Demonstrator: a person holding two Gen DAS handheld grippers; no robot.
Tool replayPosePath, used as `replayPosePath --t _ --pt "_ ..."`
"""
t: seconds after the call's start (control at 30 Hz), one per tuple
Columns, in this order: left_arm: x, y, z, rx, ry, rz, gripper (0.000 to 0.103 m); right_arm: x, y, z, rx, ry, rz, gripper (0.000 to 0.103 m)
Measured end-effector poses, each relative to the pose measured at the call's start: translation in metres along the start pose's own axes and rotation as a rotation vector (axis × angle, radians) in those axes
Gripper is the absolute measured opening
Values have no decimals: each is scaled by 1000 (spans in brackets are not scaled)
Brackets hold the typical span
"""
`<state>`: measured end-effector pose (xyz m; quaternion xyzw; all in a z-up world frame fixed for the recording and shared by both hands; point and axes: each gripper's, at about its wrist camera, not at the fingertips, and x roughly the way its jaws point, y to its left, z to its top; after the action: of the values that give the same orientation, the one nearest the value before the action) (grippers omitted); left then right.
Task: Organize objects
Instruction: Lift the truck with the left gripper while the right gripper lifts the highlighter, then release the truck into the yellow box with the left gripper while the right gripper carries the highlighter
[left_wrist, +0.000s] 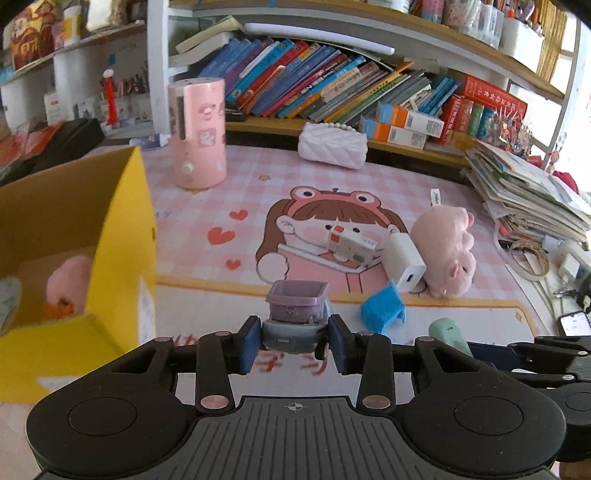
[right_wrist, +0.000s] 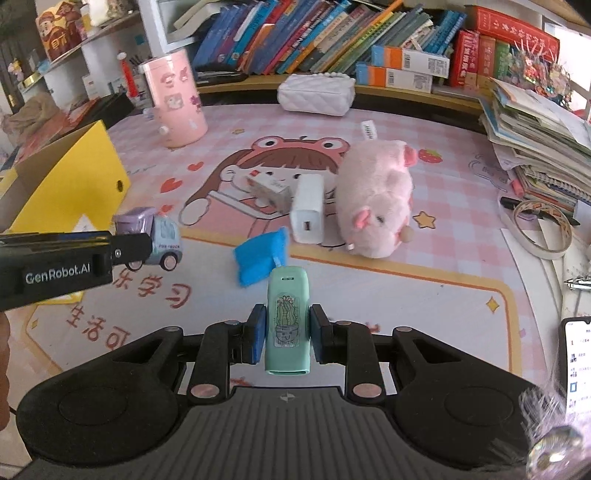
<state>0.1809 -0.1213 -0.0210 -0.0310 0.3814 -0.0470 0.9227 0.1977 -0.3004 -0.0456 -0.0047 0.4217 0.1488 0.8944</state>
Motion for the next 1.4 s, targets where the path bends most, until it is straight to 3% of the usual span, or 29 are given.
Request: replayPosePath --t 0.47,0.97,1.4 --pt "-60 51 -46 -16 -6 -35 37 -29 72 -29 -39 -3 0 23" --pt "-123 131 -93 -98 -3 7 37 -55 168 -67 -87 9 40 23" --pt "-159 175 -118 -124 -26 50 37 -66 226 -90 -114 1 79 23"
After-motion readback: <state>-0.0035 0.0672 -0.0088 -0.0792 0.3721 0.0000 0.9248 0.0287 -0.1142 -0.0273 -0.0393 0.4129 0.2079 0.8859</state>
